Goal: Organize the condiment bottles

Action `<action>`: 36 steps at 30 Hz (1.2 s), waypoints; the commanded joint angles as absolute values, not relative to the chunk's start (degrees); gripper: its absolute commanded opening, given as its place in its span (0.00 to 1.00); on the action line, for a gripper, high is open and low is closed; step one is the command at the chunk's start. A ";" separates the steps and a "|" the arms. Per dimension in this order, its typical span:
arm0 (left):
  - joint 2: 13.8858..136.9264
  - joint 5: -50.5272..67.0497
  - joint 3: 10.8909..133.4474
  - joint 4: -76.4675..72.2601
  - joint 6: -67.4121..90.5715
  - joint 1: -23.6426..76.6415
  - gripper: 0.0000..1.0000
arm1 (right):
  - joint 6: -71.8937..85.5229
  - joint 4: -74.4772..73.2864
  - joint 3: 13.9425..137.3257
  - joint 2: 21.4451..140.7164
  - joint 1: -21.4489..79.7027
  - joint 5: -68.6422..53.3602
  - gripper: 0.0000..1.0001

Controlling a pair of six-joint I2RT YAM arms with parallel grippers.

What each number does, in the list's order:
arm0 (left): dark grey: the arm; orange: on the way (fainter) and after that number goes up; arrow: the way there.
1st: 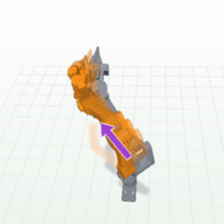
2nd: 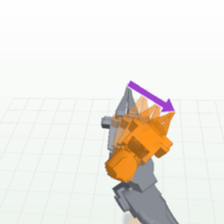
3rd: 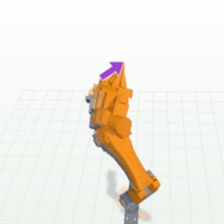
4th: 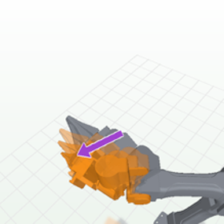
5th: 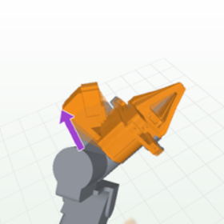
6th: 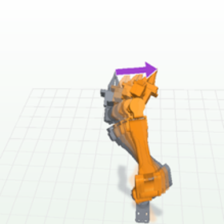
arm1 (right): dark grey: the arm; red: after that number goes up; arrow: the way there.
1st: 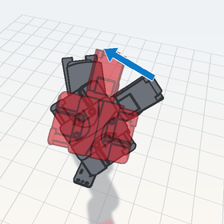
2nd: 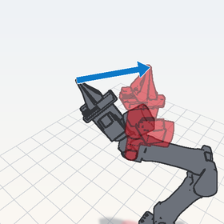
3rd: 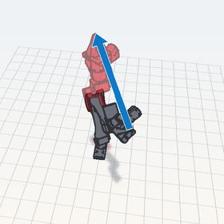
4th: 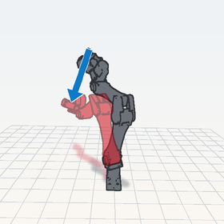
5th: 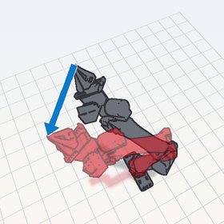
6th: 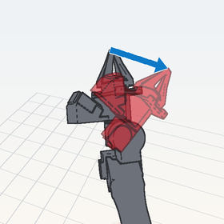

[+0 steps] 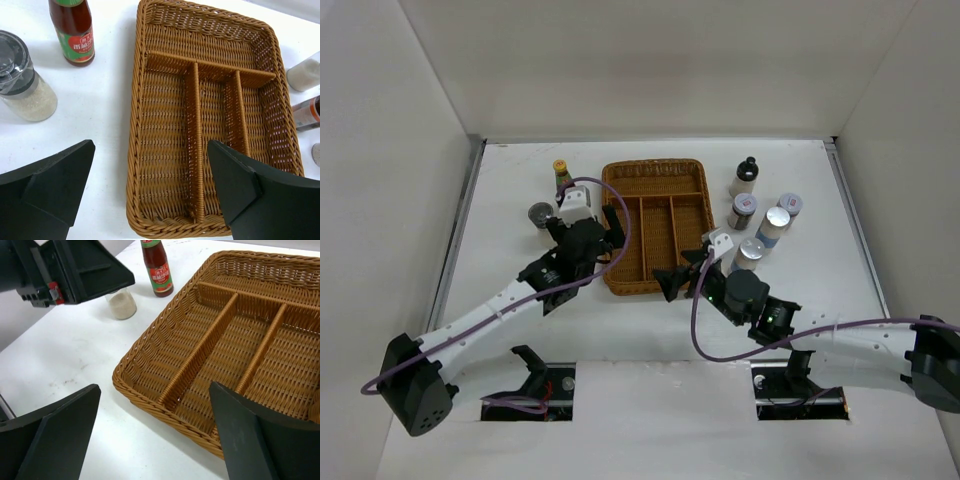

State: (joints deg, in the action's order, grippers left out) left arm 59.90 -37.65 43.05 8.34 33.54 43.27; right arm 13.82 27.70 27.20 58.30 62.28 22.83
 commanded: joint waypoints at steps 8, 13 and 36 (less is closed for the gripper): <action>61.08 -37.10 43.77 -2.62 29.28 48.20 1.00 | 12.66 30.41 27.60 55.82 62.27 22.67 0.52; 59.77 -37.00 41.23 -9.39 24.35 51.81 1.00 | 13.10 29.89 24.70 44.85 62.27 25.92 0.31; 63.00 -45.01 43.76 1.84 28.03 28.71 0.96 | 18.89 22.15 25.58 43.59 59.02 30.76 1.00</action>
